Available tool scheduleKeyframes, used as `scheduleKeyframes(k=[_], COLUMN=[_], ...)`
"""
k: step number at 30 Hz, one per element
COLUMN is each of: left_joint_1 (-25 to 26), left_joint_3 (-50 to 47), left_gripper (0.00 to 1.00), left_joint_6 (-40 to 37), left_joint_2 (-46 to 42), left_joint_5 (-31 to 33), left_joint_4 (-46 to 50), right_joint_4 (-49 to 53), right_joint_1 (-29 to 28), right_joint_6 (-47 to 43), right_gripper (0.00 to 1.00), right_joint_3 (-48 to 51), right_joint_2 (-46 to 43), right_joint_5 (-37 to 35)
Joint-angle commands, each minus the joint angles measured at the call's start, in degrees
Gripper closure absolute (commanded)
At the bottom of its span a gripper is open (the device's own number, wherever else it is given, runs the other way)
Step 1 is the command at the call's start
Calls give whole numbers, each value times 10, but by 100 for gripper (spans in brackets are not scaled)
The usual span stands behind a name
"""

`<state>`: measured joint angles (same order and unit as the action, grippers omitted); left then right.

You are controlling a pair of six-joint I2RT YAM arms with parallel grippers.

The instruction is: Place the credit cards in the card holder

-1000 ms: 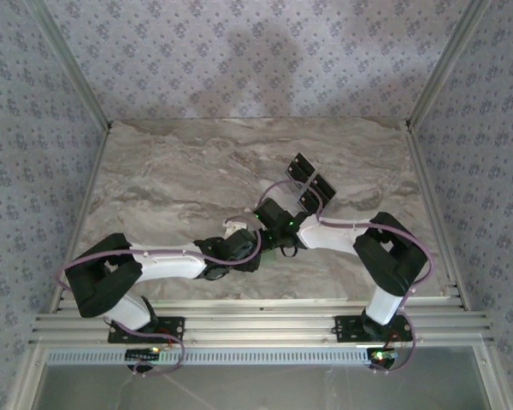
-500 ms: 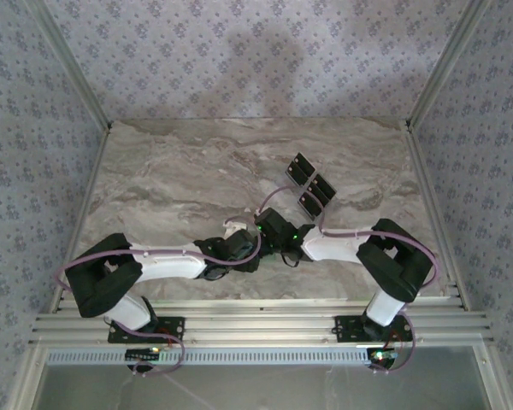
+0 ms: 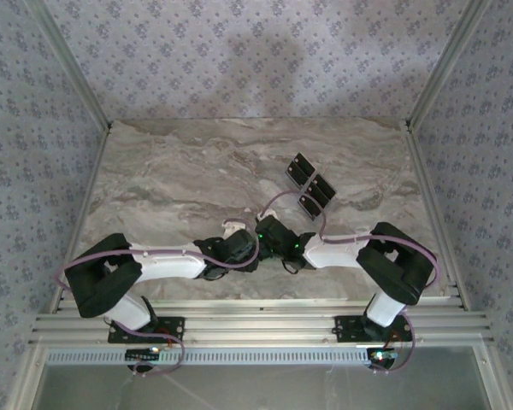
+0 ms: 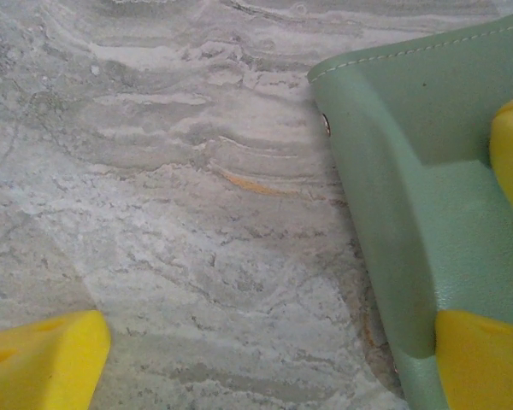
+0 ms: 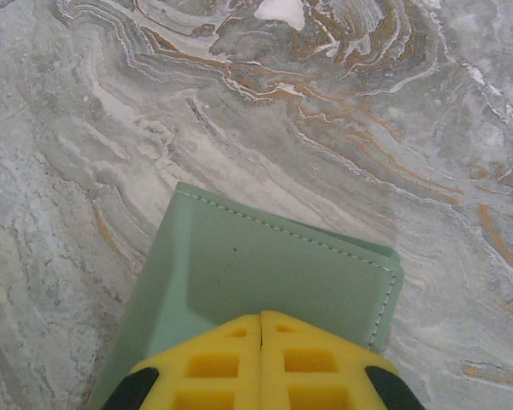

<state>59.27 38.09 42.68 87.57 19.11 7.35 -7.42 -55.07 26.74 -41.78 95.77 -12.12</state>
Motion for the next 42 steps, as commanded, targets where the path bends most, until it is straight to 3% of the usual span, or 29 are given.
scheduleKeyframes(k=[1, 11, 21, 28, 38, 42], left_joint_1=[4, -6, -22, -42, -45, -47], left_joint_3=[-5, -64, -86, -98, -80, -67], left_gripper=[3, 3, 3, 3, 3, 3], left_joint_6=[16, 85, 170, 188, 176, 161], left_joint_2=[28, -78, -238, -315, -303, -286], left_joint_5=[-15, 44, 149, 139, 107, 100], left_joint_4=[-25, -82, 40, 116, 129, 127], right_joint_4=[104, 68, 53, 63, 76, 32], right_joint_1=[-56, -71, -121, -147, -155, -140], right_joint_6=[4, 13, 68, 120, 215, 234], right_gripper=[100, 100, 100, 100, 100, 100], right_joint_3=[48, 77, 92, 87, 119, 143], right_joint_2=[62, 81, 138, 193, 212, 218], right_joint_5=[78, 57, 5, -17, -18, 16])
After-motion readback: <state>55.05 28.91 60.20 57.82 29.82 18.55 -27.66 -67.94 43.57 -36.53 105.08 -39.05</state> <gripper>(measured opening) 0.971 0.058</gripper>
